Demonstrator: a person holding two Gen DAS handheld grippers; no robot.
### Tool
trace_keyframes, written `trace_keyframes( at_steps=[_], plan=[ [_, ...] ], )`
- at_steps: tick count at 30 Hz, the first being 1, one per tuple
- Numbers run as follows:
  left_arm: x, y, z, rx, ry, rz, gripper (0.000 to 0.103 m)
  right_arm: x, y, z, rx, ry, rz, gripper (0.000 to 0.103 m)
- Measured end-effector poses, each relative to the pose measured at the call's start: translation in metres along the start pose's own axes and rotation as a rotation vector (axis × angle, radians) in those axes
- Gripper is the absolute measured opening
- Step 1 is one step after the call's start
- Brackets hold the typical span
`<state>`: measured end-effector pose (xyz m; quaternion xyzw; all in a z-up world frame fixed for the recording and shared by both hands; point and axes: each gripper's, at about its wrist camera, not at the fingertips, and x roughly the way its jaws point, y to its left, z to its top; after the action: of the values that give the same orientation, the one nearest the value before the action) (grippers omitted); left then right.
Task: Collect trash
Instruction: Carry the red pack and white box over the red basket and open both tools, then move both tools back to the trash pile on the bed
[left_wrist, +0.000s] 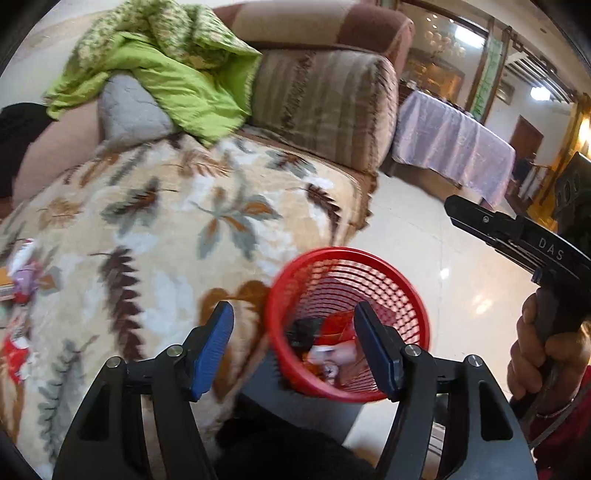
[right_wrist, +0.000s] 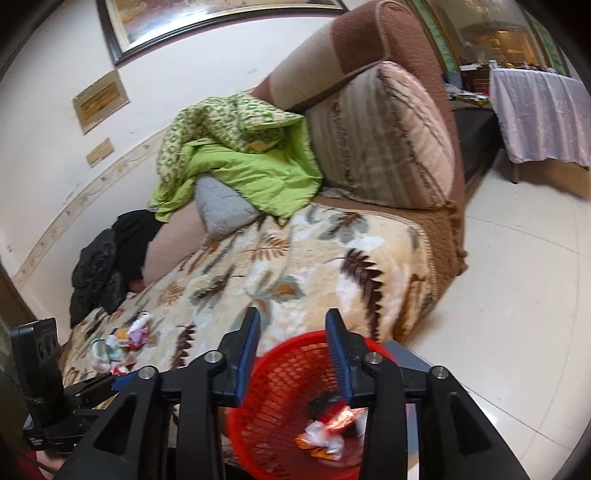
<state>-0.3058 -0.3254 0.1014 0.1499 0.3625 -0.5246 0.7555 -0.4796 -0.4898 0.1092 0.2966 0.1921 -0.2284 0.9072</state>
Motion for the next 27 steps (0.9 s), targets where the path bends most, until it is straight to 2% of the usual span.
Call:
trace_keyframes(
  at_steps=[2,6,10,14,18,20,23,26,27],
  plan=[
    [-0.011,0.013,-0.004,-0.01,-0.014,0.041,0.067,0.008,0.017,-0.002,-0.027,0.016,0.033,0.052],
    [-0.038,0.048,-0.016,-0.059,-0.044,0.109,0.067,0.027,0.05,-0.008,-0.059,0.077,0.113,0.052],
    [-0.066,0.093,-0.036,-0.136,-0.073,0.19,0.068,0.051,0.098,-0.016,-0.127,0.136,0.199,0.055],
    [-0.095,0.145,-0.056,-0.224,-0.118,0.29,0.068,0.087,0.151,-0.03,-0.168,0.233,0.303,0.066],
    [-0.128,0.207,-0.079,-0.324,-0.171,0.475,0.069,0.137,0.203,-0.051,-0.178,0.362,0.385,0.068],
    [-0.141,0.236,-0.092,-0.389,-0.185,0.542,0.069,0.165,0.226,-0.063,-0.158,0.434,0.415,0.068],
    [-0.154,0.268,-0.107,-0.478,-0.193,0.569,0.069,0.217,0.261,-0.082,-0.103,0.552,0.451,0.068],
    [-0.163,0.293,-0.12,-0.548,-0.205,0.584,0.069,0.259,0.285,-0.098,-0.051,0.635,0.457,0.068],
    [-0.165,0.298,-0.123,-0.562,-0.205,0.588,0.069,0.267,0.29,-0.103,-0.047,0.639,0.447,0.068]
  ],
)
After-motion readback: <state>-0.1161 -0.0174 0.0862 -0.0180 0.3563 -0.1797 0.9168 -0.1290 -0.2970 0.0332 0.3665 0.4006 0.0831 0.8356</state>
